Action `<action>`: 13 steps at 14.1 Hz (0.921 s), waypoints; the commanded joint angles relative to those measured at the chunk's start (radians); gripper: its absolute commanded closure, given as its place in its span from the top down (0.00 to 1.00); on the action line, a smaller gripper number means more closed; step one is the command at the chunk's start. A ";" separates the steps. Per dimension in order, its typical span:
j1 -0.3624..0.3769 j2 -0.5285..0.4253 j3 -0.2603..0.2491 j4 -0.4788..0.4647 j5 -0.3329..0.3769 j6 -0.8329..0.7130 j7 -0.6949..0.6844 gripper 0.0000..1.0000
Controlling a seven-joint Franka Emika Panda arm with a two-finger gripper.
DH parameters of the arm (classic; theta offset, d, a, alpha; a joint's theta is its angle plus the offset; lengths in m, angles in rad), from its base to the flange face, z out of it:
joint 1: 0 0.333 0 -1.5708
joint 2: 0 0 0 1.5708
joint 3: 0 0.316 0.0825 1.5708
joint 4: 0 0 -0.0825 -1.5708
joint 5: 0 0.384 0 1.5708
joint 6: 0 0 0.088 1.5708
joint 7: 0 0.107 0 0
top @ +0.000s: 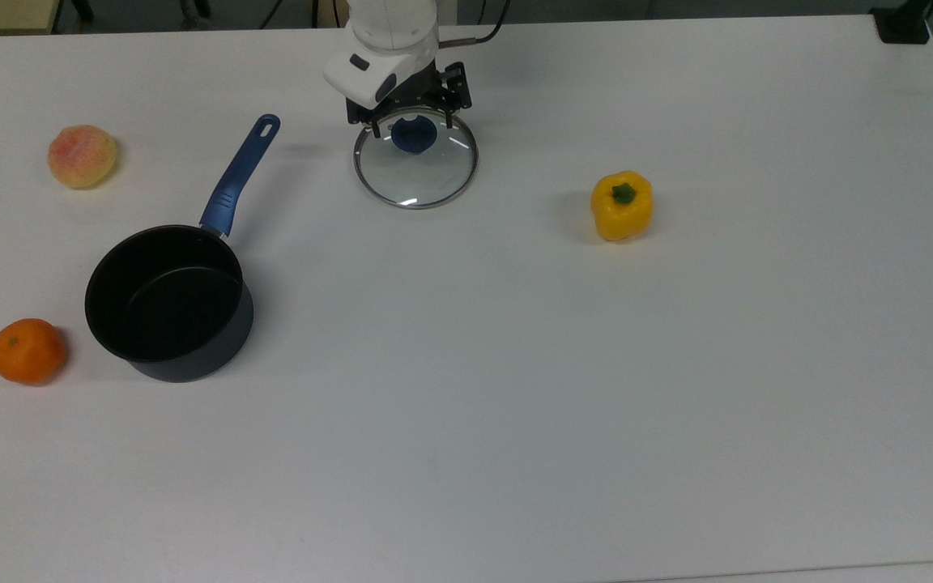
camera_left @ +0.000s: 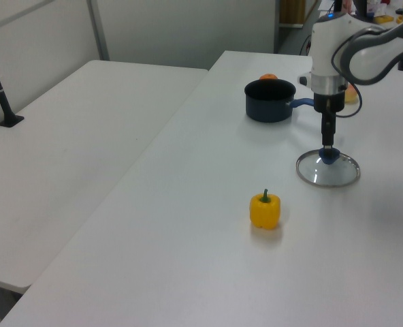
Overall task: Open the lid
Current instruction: 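Open the gripper to release the lid knob and rise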
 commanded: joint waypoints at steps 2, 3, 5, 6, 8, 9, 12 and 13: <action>-0.015 -0.030 0.009 0.225 0.004 -0.269 0.047 1.00; -0.017 -0.031 0.009 0.303 0.010 -0.355 0.050 1.00; -0.019 -0.033 0.005 0.408 0.036 -0.453 0.071 1.00; -0.019 -0.034 0.000 0.449 0.053 -0.489 0.080 1.00; -0.017 -0.034 -0.001 0.544 0.078 -0.564 0.161 1.00; -0.009 -0.034 -0.001 0.575 0.078 -0.584 0.213 1.00; -0.002 -0.053 -0.003 0.595 0.076 -0.596 0.350 1.00; 0.000 -0.054 -0.005 0.595 0.076 -0.596 0.350 1.00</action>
